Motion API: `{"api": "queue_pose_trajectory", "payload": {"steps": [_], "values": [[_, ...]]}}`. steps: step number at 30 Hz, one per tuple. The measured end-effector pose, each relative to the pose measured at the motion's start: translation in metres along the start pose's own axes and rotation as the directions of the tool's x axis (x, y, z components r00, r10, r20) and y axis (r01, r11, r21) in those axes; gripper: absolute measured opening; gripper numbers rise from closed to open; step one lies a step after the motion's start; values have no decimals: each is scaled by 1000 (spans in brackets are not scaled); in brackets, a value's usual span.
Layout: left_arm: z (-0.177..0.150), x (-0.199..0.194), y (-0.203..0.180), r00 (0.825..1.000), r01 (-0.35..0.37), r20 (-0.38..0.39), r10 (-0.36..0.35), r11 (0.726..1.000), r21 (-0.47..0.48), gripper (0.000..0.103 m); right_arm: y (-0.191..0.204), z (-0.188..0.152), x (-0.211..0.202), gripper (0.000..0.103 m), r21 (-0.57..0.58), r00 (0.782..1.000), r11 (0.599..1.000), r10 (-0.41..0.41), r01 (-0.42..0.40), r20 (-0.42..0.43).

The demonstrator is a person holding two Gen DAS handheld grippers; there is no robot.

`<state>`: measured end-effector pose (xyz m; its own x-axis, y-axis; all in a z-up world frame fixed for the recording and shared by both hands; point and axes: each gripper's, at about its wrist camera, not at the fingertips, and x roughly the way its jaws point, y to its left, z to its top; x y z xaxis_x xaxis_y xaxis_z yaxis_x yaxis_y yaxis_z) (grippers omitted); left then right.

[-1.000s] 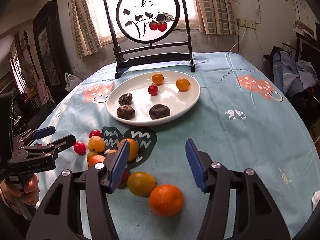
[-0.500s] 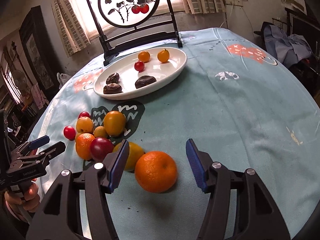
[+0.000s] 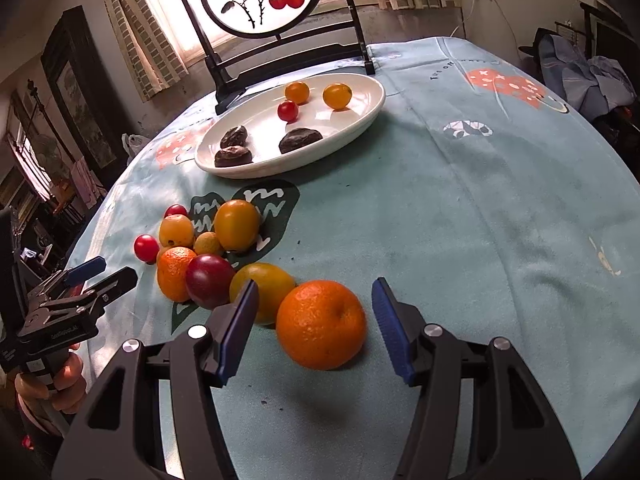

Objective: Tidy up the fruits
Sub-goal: 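Grasp a mandarin orange with the right tool while the left grasps another mandarin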

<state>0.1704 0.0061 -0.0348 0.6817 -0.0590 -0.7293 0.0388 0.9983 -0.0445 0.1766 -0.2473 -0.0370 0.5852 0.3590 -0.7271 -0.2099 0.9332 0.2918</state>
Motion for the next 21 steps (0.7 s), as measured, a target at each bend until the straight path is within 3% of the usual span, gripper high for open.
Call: {"api": "queue_pose_trajectory", "payload": {"steps": [14,18,21], "values": [[0,4,-2,1000,3,-18,-3,1000,11,98,-11,-2,6,66,60,998,998,36,-33,-48],[-2,2,-9,999,34,-10,-34,999,41,98,-12,-3,2,45,67,997,995,75,-72,-36],[-3,0,-19,995,102,-13,-102,991,87,97,-21,-4,2,45,121,992,985,127,-122,-28]]}}
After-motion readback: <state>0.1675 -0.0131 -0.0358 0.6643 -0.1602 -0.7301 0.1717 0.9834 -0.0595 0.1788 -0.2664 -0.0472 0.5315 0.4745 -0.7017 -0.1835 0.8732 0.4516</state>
